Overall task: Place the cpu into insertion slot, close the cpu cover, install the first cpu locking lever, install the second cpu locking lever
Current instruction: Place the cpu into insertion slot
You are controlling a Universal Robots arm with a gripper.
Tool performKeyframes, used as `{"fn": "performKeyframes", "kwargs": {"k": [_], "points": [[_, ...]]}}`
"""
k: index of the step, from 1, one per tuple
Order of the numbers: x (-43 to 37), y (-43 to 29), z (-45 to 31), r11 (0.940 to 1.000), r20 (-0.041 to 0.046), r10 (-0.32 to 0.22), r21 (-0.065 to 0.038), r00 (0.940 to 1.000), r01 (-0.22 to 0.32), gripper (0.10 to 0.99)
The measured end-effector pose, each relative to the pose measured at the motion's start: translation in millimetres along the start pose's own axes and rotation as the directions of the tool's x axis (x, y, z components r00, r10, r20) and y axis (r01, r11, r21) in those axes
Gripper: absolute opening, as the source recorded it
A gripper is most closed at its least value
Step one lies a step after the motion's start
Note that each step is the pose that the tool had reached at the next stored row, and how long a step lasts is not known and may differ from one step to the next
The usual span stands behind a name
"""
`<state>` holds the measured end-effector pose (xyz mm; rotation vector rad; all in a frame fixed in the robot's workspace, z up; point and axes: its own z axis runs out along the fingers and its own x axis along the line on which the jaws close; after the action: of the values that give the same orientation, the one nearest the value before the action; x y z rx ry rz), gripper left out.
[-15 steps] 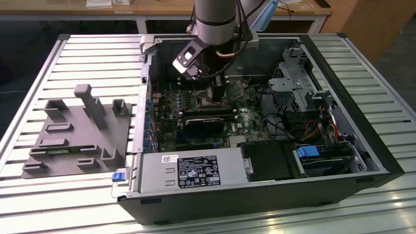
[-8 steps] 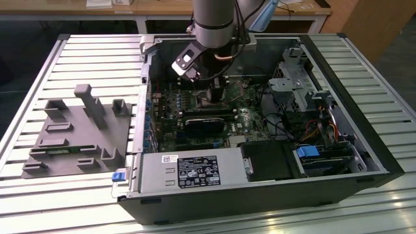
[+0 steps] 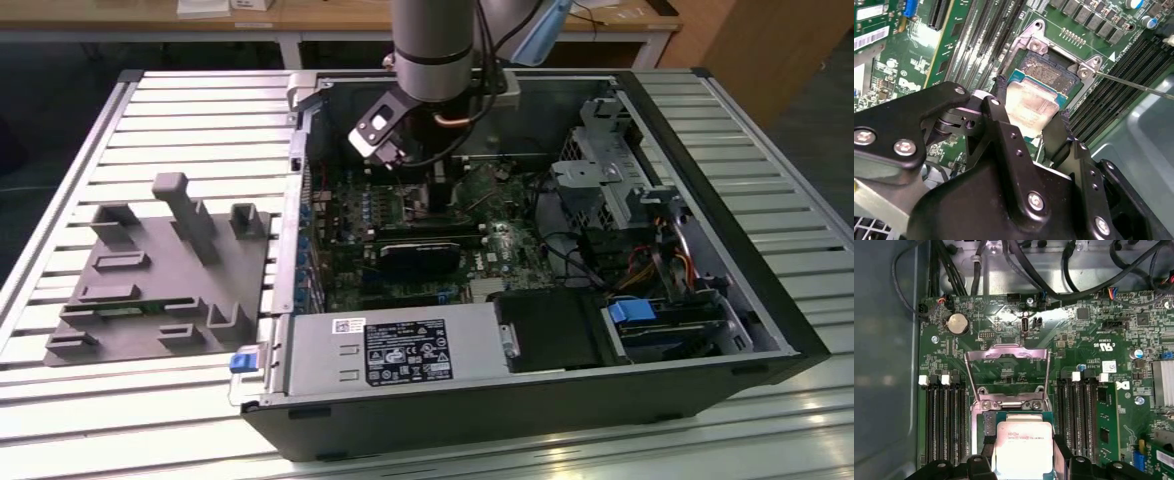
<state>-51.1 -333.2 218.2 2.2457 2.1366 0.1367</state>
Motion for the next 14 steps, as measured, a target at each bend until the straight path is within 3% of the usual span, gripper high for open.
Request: {"fn": "performKeyframes", "kwargs": {"k": [14], "points": [[4.5,-5.3,13.9,1.0,0.0,0.003,0.0,1.0,-0.003,0.533]]}}
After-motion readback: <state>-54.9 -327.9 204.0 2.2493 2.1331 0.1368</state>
